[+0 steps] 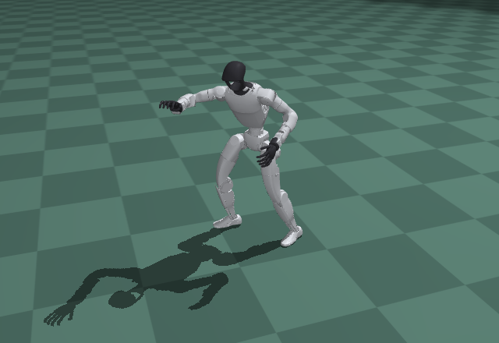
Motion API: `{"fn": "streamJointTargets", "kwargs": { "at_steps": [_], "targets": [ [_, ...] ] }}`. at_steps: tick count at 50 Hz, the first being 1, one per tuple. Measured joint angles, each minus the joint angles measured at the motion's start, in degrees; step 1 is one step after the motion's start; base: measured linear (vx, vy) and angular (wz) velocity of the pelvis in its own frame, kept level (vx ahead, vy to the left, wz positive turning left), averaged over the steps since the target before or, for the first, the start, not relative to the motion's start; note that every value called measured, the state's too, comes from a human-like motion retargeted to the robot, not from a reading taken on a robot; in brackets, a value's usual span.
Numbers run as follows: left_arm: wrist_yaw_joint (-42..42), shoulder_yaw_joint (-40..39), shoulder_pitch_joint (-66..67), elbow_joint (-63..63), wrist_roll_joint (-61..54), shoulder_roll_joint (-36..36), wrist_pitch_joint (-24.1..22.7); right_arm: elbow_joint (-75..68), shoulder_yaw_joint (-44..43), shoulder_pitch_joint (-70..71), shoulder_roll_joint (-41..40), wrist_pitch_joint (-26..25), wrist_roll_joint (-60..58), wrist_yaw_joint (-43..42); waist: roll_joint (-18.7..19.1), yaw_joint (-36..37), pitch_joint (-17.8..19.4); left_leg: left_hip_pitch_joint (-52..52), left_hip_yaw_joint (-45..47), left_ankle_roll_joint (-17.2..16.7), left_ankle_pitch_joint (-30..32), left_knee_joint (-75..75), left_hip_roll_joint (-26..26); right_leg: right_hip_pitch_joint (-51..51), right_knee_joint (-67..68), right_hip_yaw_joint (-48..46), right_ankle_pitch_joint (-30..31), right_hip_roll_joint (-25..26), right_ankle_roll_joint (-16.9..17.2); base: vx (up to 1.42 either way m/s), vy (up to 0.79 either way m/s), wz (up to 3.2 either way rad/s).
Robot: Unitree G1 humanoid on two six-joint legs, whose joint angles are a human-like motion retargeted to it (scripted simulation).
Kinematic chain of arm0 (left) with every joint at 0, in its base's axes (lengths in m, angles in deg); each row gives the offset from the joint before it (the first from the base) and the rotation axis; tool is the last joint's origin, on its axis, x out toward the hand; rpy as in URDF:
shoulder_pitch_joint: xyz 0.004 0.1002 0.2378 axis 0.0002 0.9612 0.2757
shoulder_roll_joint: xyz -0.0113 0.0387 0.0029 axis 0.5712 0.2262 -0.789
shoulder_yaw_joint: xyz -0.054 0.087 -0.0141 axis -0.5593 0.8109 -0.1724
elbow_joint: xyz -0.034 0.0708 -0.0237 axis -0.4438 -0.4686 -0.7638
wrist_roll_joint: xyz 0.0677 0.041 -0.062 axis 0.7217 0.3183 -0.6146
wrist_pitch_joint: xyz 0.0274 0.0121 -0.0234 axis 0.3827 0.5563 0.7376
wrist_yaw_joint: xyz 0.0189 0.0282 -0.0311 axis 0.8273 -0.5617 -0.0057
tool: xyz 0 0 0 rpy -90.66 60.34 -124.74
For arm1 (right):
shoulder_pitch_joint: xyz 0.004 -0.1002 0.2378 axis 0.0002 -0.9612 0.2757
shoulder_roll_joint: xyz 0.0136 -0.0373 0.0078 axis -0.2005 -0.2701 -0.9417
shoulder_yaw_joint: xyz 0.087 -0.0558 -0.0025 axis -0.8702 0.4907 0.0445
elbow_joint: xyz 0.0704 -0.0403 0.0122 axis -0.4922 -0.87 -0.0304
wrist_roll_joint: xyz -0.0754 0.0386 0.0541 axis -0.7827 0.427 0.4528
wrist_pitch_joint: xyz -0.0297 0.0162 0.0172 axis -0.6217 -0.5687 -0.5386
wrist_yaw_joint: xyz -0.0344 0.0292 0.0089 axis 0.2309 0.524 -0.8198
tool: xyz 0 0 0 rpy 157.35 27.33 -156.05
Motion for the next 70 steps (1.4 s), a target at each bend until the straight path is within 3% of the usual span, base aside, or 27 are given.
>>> {"fn": "streamJointTargets", "kwargs": {
  "at_steps": [4, 8, 10, 12, 15, 18, 20, 22, 23, 25, 27, 28, 32, 35, 42, 48, 53, 57, 60, 62, 63, 65, 67, 68, 70],
  "targets": [
    [5.2, 6.0, -10.6, -1.4, 8.0, 3.4, 0.6, 7.5, 1.2, -1.9, 0.9, 0.2, -1.3, -1.0, 0.1, -4.9, 1.9, 1.3, -0.9, 0.7, -3.4, 3.3, 0.5, -3.1, -19.8, -2.5, 7.1, -3.6, 5.1, 0.34, -0.36, 0.34],
    [9.5, 9.4, -17.6, -0.6, 13.4, 8.2, -1.4, 15.4, 1.4, -4.0, -2.5, 1.3, -4.5, -2.9, -2.1, -10.2, 1.0, 6.8, 1.0, 0.4, -6.2, 3.7, 2.3, -4.1, -33.6, -5.0, 10.4, -3.9, 8.8, 0.59, -0.51, -0.36],
    [12.3, 10.4, -17.7, -0.1, 18.6, 6.0, -1.8, 22.2, -4.0, -14.2, -4.0, 3.1, -5.9, -4.8, -1.9, -11.9, -3.3, 9.8, 2.3, 0.7, -4.6, 5.8, 3.1, -2.7, -35.2, -5.2, 15.6, -2.4, 8.1, 0.87, -0.58, -1.0],
    [13.2, 7.5, -16.4, 0.9, 23.0, 7.6, -5.0, 27.4, -12.7, -27.2, -12.2, 8.2, -6.9, -4.0, -5.5, -14.0, -5.8, 12.4, 3.1, 1.9, 2.8, 13.1, 3.5, -0.2, -32.4, -1.8, 18.1, 0.3, 5.1, 1.02, -0.63, -1.74],
    [15.1, -1.0, -7.8, 6.5, 26.1, 5.9, 0.0, 37.3, -23.2, -49.7, -24.1, 11.7, -6.0, -1.0, -7.6, -17.7, -11.8, 10.0, 1.5, 2.8, 15.3, 37.2, 2.2, 3.4, -22.8, 6.5, 12.8, 6.9, -2.0, 1.09, -0.56, -2.65],
    [17.1, -8.9, -7.5, 10.2, 29.4, 5.7, 1.4, 42.3, -28.2, -65.0, -30.4, 15.6, -3.6, 0.5, -9.4, -21.2, -16.1, 2.2, 4.6, 4.5, 14.7, 67.2, -1.9, 9.0, -16.5, 15.4, 7.4, 11.5, -4.1, 1.04, -0.33, -2.99],
    [18.8, -12.9, -9.5, 12.6, 30.6, 7.6, 2.1, 45.3, -33.7, -75.2, -32.6, 17.1, -1.4, 0.9, -11.1, -22.6, -17.5, -3.2, 10.8, 8.9, 11.0, 84.9, -1.9, 14.9, -15.8, 20.9, 5.7, 12.1, -3.9, 0.95, -0.18, -2.91],
    [21.2, -17.2, -9.5, 16.4, 31.3, 9.9, 1.8, 48.9, -42.3, -86.3, -35.1, 18.0, 1.8, 2.0, -13.1, -21.2, -17.8, -9.6, 18.1, 10.9, 8.1, 98.9, -0.4, 20.7, -16.7, 26.8, 5.5, 11.0, -2.1, 0.82, -0.11, -3.34],
    [22.2, -20.3, -7.8, 18.9, 31.3, 10.8, 1.4, 51.0, -47.3, -91.7, -36.6, 18.2, 3.8, 3.0, -14.2, -19.6, -17.9, -14.0, 21.4, 9.7, 7.4, 104.5, 0.2, 22.6, -17.1, 30.2, 5.7, 10.0, -0.3, 0.71, -0.03, -3.75],
    [23.5, -24.8, -2.7, 26.7, 17.6, 8.3, -5.5, 54.5, -55.4, -100.4, -40.6, 17.7, 6.5, 4.7, -16.6, -15.9, -17.5, -25.7, 26.4, 4.1, 7.5, 112.5, 1.5, 24.6, -17.7, 37.8, 6.2, 7.4, 3.7, 0.59, 0.1, -3.97],
    [23.8, -35.4, 7.7, 29.1, 28.3, 6.1, -3.3, 56.6, -61.7, -107.7, -42.8, 18.4, 8.6, 7.0, -18.1, -12.7, -16.2, -37.1, 28.5, -4.2, 9.4, 115.4, 4.5, 27.5, -19.5, 45.4, 7.3, 3.5, 8.1, 0.45, 0.33, -3.77],
    [23.4, -37.9, 12.3, 31.0, 26.9, 2.9, -4.9, 57.1, -63.2, -110.4, -43.8, 18.3, 8.8, 8.0, -18.5, -11.7, -14.9, -41.2, 29.4, -6.2, 10.1, 115.6, 7.3, 30.1, -21.4, 48.2, 8.5, 0.9, 9.7, 0.36, 0.5, -3.31],
    [17.4, -40.8, 20.5, 30.6, 16.4, -6.7, -9.2, 56.4, -64.2, -115.5, -45.9, 17.4, 7.1, 11.5, -16.6, -8.7, -8.0, -50.1, 26.1, -6.9, 8.9, 113.9, 19.5, 42.6, -27.4, 49.7, 14.5, -7.2, 11.4, 0.33, 0.51, -2.8],
    [16.1, -39.5, 19.5, 27.3, 14.8, -6.9, -8.0, 55.7, -63.1, -115.1, -45.5, 17.2, 7.5, 12.3, -15.7, -6.0, -7.8, -54.3, 22.9, -6.9, 7.2, 112.9, 24.7, 41.9, -22.6, 48.6, 12.7, -13.2, 11.4, 0.31, 0.48, -2.35],
    [18.1, -35.8, 10.2, 23.2, 17.7, 0.3, -6.8, 52.0, -55.6, -102.1, -41.7, 16.1, 1.9, 12.7, -9.8, -6.5, -12.0, -51.1, 20.3, -6.9, 6.1, 108.6, 23.4, 34.6, -17.7, 50.8, 8.2, -21.7, 11.3, 0.17, 0.51, -1.26],
    [17.0, -34.2, 9.1, 24.6, 20.9, -0.2, -5.0, 52.6, -49.6, -96.0, -42.6, 16.0, -2.1, 16.8, -0.3, -12.8, -12.6, -34.0, 21.2, -6.9, 3.5, 89.5, 27.6, 34.7, -21.6, 47.5, 4.9, -17.5, 6.7, 0.19, 0.38, -0.84],
    [13.0, -36.6, 12.5, 26.8, 23.4, -4.3, -1.8, 54.5, -49.2, -97.9, -43.9, 15.3, -0.5, 20.8, 6.0, -18.6, -11.2, -16.5, 29.8, -5.7, 2.0, 59.0, 33.8, 36.2, -25.9, 45.9, 1.9, -9.4, 2.3, 0.18, 0.38, -0.24],
    [2.1, -40.5, 11.4, 25.3, 19.4, 0.3, 6.0, 55.0, -52.6, -100.4, -43.3, 13.9, 2.7, 23.3, 6.2, -22.6, -12.3, -4.7, 41.5, -0.8, 1.7, 28.8, 28.2, 36.7, -26.9, 40.6, -0.6, -8.6, 3.8, 0.1, 0.53, 1.07],
    [-1.9, -42.1, 7.1, 17.2, 19.9, 13.1, 11.0, 56.2, -53.9, -100.4, -41.6, 13.2, 7.8, 25.3, 5.1, -25.3, -14.0, 0.2, 46.2, 1.1, 0.1, 9.1, 20.8, 37.7, -27.9, 34.8, -1.9, -9.4, 5.8, 0.11, 0.62, 1.57],
    [-0.7, -34.8, -3.0, 1.4, 24.1, 27.7, 12.3, 56.8, -51.6, -97.9, -40.9, 13.2, 11.1, 25.7, 4.1, -27.1, -14.8, 0.2, 44.8, 1.6, 5.9, 0.6, 18.5, 38.9, -27.2, 30.5, -2.6, -8.4, 5.3, 0.12, 0.6, 1.93],
    [0.8, -26.5, -12.1, -9.8, 27.0, 35.2, 12.4, 56.8, -49.2, -95.6, -40.7, 13.4, 11.9, 25.2, 3.7, -27.9, -15.0, -1.2, 42.5, 1.4, 11.0, -1.4, 18.6, 39.5, -26.2, 28.4, -2.9, -7.4, 4.4, 0.13, 0.58, 2.07],
    [5.6, 6.8, -45.2, -37.6, 34.8, 42.0, 12.6, 56.3, -44.3, -90.7, -40.0, 13.9, 11.2, 22.5, 3.4, -27.8, -15.5, -6.7, 35.6, -1.0, 20.2, -0.9, 19.7, 39.4, -22.4, 24.8, -2.6, -5.2, 2.4, 0.13, 0.58, 2.1],
    [5.9, 43.6, -80.8, -69.2, 40.2, 31.4, 13.1, 56.0, -40.5, -85.7, -40.4, 13.8, 8.7, 18.6, 0.6, -24.7, -16.1, -12.6, 29.4, -4.0, 23.0, 1.4, 17.9, 37.3, -16.0, 22.0, -0.8, -5.0, 1.5, 0.13, 0.57, 2.08],
    [2.2, 52.6, -90.4, -81.2, 40.9, 24.7, 12.5, 55.7, -38.3, -82.5, -40.4, 13.2, 7.1, 17.1, -1.3, -23.3, -15.8, -14.6, 27.1, -4.7, 22.8, 1.7, 16.0, 36.1, -12.5, 20.7, 0.5, -5.4, 1.3, 0.14, 0.52, 2.06],
    [-4.1, 60.0, -101.8, -90.1, 40.6, 16.0, 11.4, 55.8, -35.6, -76.6, -39.3, 11.9, 4.3, 15.1, -4.5, -19.5, -14.3, -16.9, 23.7, -4.7, 22.1, 0.5, 12.0, 34.1, -6.8, 18.4, 3.7, -5.7, 0.6, 0.18, 0.45, 1.92]
  ]
}}
